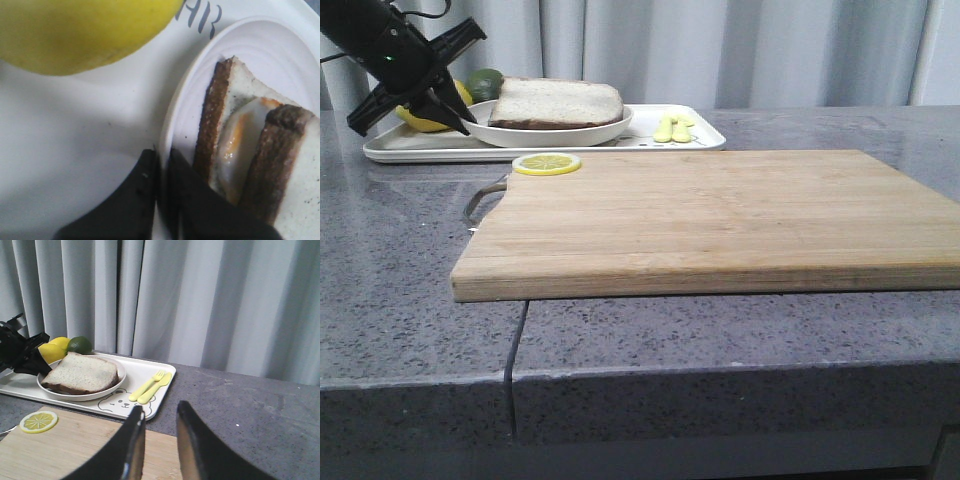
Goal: Place bread and move sandwich to tray
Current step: 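Lower the plate onto the tray and open the left gripper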
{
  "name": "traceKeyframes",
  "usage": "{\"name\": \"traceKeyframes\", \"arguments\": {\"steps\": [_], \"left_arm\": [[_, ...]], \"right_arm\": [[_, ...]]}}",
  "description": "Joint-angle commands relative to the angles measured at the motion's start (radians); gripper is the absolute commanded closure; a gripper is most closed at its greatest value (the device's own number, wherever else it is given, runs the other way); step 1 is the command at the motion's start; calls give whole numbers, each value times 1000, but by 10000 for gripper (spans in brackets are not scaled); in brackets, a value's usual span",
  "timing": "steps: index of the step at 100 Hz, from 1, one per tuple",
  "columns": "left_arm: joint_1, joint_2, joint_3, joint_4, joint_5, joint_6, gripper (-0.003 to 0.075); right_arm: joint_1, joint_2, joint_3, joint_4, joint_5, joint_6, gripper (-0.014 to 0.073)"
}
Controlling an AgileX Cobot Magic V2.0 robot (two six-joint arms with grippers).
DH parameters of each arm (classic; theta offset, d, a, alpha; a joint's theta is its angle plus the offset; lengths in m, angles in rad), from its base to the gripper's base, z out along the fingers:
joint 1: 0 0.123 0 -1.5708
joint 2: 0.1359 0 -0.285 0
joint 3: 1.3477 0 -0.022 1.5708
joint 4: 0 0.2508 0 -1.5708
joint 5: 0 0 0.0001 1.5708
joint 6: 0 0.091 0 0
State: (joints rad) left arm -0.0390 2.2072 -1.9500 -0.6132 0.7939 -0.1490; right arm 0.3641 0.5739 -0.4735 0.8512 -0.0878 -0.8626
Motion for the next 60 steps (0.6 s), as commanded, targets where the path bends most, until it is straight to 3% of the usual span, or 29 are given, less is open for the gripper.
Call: {"name": "traceKeyframes", "arguments": {"steps": [1, 60], "left_arm": [[-9, -71, -38, -48, -47, -20, 740], [-9, -71, -38, -48, -38, -20, 733]], "right_arm": [[-4, -1, -30, -1, -59, -7, 407], [-4, -1, -30, -1, -61, -7, 407]]}}
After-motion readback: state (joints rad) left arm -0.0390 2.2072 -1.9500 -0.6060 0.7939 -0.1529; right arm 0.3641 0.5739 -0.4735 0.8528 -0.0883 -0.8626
